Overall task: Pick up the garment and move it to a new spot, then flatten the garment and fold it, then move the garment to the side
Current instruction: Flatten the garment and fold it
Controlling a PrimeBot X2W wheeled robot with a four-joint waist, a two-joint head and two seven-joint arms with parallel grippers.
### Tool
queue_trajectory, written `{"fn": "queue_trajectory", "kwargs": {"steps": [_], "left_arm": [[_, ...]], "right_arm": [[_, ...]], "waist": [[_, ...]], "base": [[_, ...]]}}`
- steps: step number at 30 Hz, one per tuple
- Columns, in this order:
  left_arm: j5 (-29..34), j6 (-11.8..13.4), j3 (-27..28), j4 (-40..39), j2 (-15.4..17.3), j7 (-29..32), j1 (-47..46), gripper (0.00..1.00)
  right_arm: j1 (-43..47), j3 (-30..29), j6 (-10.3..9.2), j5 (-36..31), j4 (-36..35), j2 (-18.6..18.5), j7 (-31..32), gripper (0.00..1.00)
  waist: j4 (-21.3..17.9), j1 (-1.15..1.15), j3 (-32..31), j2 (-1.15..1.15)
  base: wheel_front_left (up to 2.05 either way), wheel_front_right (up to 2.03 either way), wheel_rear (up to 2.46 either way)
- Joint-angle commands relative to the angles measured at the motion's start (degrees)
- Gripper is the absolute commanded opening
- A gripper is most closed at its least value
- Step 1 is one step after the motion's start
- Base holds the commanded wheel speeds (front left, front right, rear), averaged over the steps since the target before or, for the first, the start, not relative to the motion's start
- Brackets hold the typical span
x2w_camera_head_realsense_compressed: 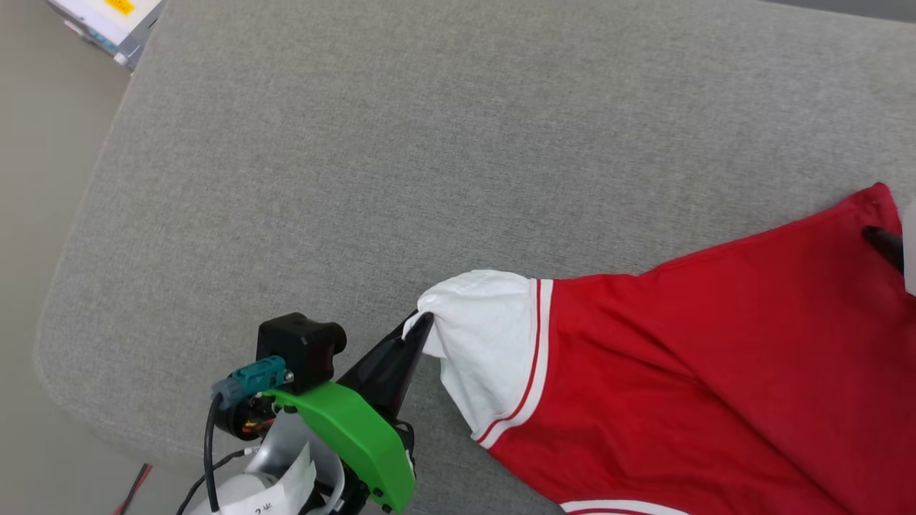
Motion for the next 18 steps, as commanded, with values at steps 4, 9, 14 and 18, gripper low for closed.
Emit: {"fn": "queue_trajectory", "kwargs": {"steps": [4, 9, 14, 18], "left_arm": [[0.41, -0.67, -0.39, -0.10, -0.85, -0.66, -1.31, 0.00], [0.27, -1.18, -0.97, 0.40, -1.69, -1.24, -1.63, 0.00], [0.06, -1.22, -0.33, 1.07, -1.56, -1.80, -1.93, 0.00], [-0.19, -1.27, 0.15, 1.40, -1.28, -1.99, -2.11, 0.00]], "right_arm": [[-1.80, 0.80, -0.04, -1.51, 3.78, -0.95, -0.77, 1.00], [-0.51, 2.14, -0.04, -1.86, 6.48, -1.56, -0.09, 1.00], [1.42, 4.30, -0.04, -0.80, 7.69, -2.86, 2.67, 0.00], [1.40, 4.01, -0.04, -0.59, 7.69, -2.70, 1.02, 0.00]], "waist": [[4.32, 0.00, 4.06, 0.61], [5.31, 0.00, 4.94, 0.61], [5.74, 0.00, 5.01, 0.61], [5.50, 0.00, 4.31, 0.61]], "base": [[0.00, 0.00, 0.00], [0.00, 0.00, 0.00], [0.00, 0.00, 0.00], [0.00, 0.00, 0.00]]}}
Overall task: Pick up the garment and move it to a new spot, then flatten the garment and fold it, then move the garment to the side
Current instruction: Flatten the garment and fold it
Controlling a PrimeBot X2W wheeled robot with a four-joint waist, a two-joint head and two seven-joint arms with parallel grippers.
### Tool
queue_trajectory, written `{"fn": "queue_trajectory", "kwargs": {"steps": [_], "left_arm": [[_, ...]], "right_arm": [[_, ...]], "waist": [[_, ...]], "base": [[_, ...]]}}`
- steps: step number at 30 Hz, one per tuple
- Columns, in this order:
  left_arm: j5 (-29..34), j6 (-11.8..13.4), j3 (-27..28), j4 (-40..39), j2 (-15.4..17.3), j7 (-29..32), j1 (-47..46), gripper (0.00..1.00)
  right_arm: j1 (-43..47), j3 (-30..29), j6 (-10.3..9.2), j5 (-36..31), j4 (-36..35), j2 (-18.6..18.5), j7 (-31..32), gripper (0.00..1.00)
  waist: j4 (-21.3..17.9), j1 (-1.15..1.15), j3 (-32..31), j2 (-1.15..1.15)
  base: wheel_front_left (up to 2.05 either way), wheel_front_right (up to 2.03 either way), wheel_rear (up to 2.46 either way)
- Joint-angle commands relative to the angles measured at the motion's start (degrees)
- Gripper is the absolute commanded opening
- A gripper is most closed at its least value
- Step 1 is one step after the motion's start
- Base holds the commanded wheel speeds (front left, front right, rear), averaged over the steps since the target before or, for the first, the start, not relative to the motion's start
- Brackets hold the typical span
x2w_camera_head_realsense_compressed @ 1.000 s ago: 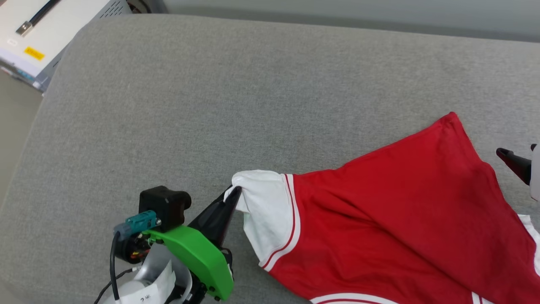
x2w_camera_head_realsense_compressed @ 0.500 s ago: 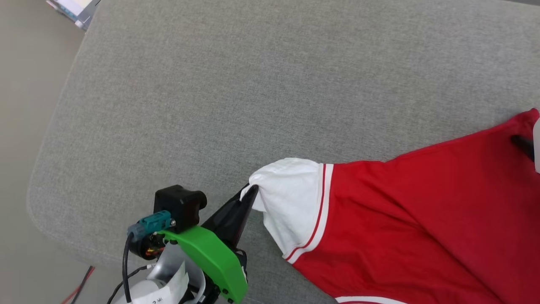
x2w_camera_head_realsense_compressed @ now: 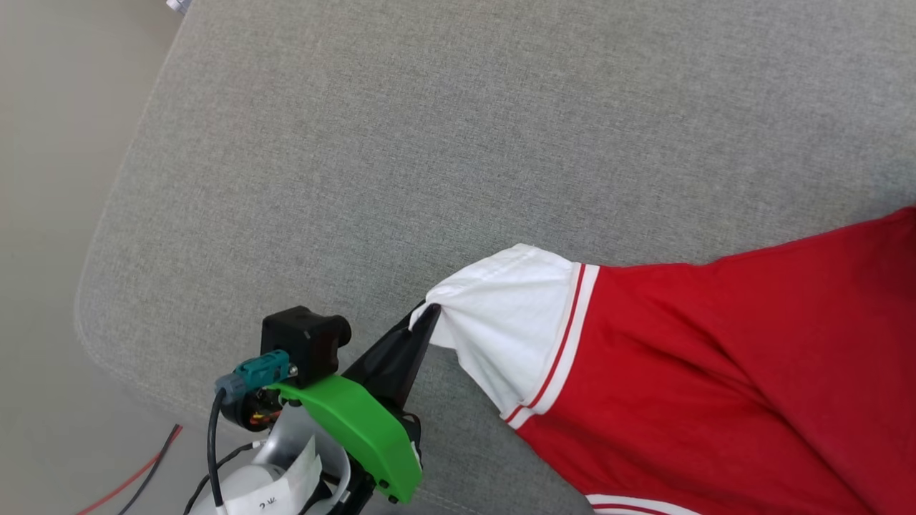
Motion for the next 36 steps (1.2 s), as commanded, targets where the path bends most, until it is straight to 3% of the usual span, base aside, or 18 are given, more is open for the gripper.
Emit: {"fn": "queue_trajectory", "kwargs": {"steps": [1, 14, 21, 26, 36], "left_arm": [[-0.03, -0.28, 0.42, 0.26, 0.37, -0.42, -1.06, 0.00], [-0.08, 1.31, 2.81, 0.23, 2.84, -0.78, 0.11, 0.00], [-0.17, 2.24, 3.75, -1.02, 3.91, -0.99, 1.25, 0.00], [0.76, 3.18, 5.26, -2.49, 4.66, -2.17, 0.91, 0.00], [3.44, 4.56, 10.89, -5.87, 6.05, -4.42, -6.68, 0.00]], "right_arm": [[2.53, 1.20, -0.04, 0.06, 2.81, 1.51, -0.12, 0.00], [1.22, 0.36, -0.04, 1.50, 4.49, 4.48, -14.92, 0.00], [2.78, 0.52, -0.04, 4.30, 4.64, 3.33, -22.48, 0.00], [3.46, 0.74, -0.04, 6.25, 1.63, 2.39, -25.68, 0.00], [2.33, -0.41, -0.04, 8.56, -10.04, 0.54, -25.45, 0.00]], "waist": [[-0.43, 0.00, -0.71, 0.61], [-6.18, 0.00, -10.17, 0.61], [-10.18, 0.00, -17.00, 0.61], [-13.07, 0.00, -20.51, 0.61], [-18.19, 0.00, -22.79, 0.61]], "base": [[0.00, 0.00, 0.00], [0.00, 0.00, 0.00], [0.00, 0.00, 0.00], [0.00, 0.00, 0.00], [0.00, 0.00, 0.00]]}}
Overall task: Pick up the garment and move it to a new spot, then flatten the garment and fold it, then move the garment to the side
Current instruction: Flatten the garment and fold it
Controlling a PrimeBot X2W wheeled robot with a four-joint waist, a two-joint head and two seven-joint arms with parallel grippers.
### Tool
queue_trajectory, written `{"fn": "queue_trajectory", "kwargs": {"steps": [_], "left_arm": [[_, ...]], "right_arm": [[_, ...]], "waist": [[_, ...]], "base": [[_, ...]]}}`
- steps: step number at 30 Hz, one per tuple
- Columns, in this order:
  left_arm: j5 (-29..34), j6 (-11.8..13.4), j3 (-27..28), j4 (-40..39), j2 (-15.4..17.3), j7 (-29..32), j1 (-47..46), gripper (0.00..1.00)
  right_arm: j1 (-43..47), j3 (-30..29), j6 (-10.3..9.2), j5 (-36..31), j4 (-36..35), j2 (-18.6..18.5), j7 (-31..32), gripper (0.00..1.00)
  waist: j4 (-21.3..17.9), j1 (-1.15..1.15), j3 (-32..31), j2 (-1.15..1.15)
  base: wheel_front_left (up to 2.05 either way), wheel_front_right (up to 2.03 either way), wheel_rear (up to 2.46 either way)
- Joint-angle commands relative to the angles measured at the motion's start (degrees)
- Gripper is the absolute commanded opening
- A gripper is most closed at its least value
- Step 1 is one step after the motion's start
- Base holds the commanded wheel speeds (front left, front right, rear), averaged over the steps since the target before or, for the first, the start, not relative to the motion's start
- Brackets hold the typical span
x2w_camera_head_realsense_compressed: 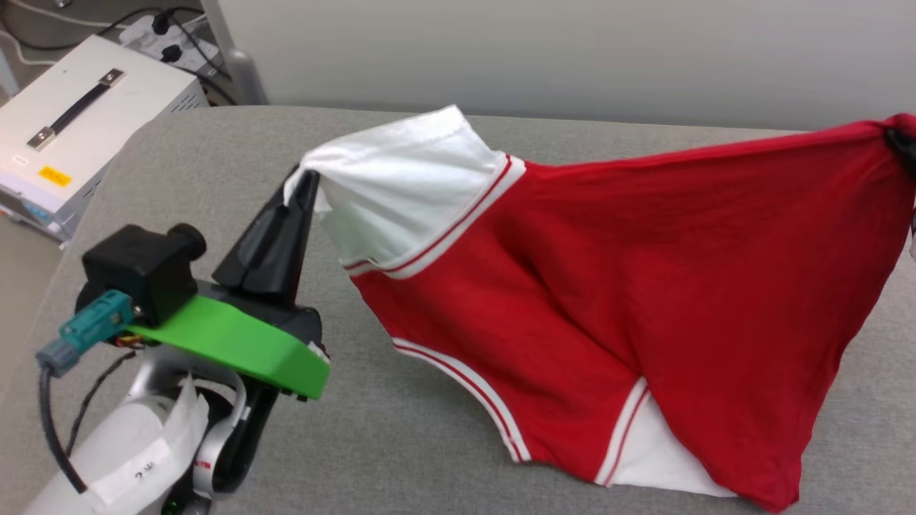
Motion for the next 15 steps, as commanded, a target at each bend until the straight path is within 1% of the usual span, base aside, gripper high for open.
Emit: {"fn": "queue_trajectory", "kwargs": {"steps": [1, 6, 10, 15], "left_arm": [[0.41, 0.35, 1.07, -0.31, 0.62, -0.62, -1.94, 0.00], [1.30, 1.05, 4.76, -1.37, 1.35, -2.27, -6.00, 0.00], [1.17, 1.58, 7.50, -1.82, 1.30, -3.75, -8.65, 0.00], [1.87, 1.15, 10.18, -1.28, 2.50, -5.22, -12.40, 0.00]], "right_arm": [[-0.56, -0.46, -0.03, 0.39, -1.55, -0.01, -0.15, 0.00], [-2.24, -1.75, -0.03, 0.53, -7.00, 1.19, -0.41, 0.00], [-3.64, -2.84, -0.03, 0.39, -10.43, 2.12, -0.21, 0.00], [-6.06, -4.29, -0.03, -0.21, -13.74, 3.25, 0.13, 0.00]], "waist": [[-3.10, 0.00, -2.26, 0.61], [-5.38, 0.00, -2.05, 0.61], [-6.93, 0.00, -1.52, 0.61], [-8.66, 0.00, -0.16, 0.61]], "base": [[0.00, 0.00, 0.00], [0.00, 0.00, 0.00], [0.00, 0.00, 0.00], [0.00, 0.00, 0.00]]}}
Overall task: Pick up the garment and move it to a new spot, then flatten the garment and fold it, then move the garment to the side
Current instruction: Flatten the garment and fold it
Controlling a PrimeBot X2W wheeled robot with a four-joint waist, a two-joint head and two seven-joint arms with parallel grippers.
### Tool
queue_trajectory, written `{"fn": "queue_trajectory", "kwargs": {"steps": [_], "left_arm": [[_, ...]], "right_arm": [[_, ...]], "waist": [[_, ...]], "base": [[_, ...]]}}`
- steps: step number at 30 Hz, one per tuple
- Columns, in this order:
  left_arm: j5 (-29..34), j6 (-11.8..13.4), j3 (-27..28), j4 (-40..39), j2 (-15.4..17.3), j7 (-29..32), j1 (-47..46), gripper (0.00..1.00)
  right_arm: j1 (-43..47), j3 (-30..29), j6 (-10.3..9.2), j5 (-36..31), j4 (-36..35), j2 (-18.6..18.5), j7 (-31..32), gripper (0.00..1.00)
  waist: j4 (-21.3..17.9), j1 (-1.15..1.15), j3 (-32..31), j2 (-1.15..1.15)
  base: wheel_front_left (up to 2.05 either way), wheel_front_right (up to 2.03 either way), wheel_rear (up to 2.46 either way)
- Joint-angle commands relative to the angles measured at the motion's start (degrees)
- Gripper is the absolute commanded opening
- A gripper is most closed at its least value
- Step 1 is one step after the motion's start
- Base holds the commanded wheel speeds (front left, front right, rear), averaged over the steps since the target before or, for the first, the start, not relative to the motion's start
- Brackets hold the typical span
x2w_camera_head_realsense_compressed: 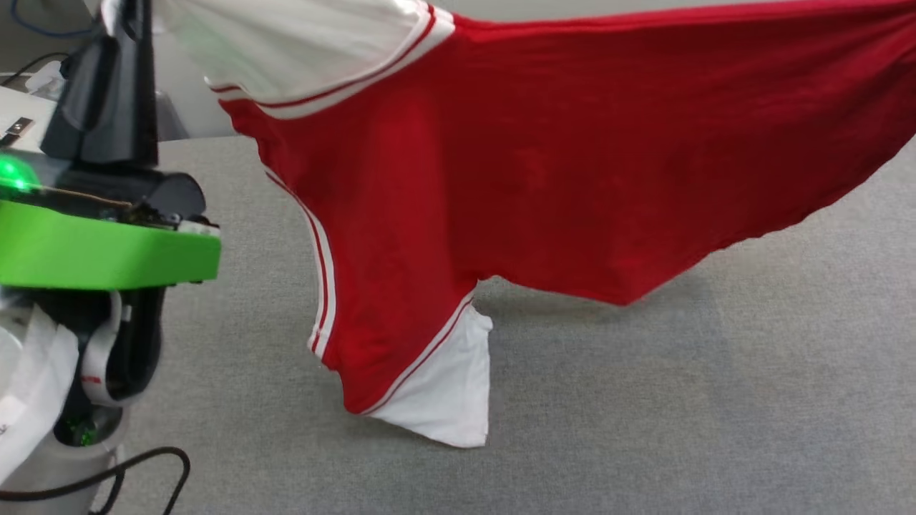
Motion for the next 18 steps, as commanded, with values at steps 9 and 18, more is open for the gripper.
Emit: {"fn": "queue_trajectory", "kwargs": {"steps": [9, 18], "left_arm": [[1.01, -3.02, 3.56, 2.60, 2.79, -1.51, -11.06, 0.00], [1.14, -7.78, 3.63, 8.83, 5.34, 0.42, -24.94, 0.00]], "right_arm": [[-5.78, -2.70, -0.04, -0.55, -0.61, 0.02, -2.25, 0.00], [-16.36, -3.25, -0.04, -3.03, 5.01, -0.12, -5.09, 0.00]], "waist": [[-1.86, 0.00, 6.25, 0.61], [-1.67, 0.00, 16.39, 0.61]], "base": [[0.00, 0.00, 0.00], [0.00, 0.00, 0.00]]}}
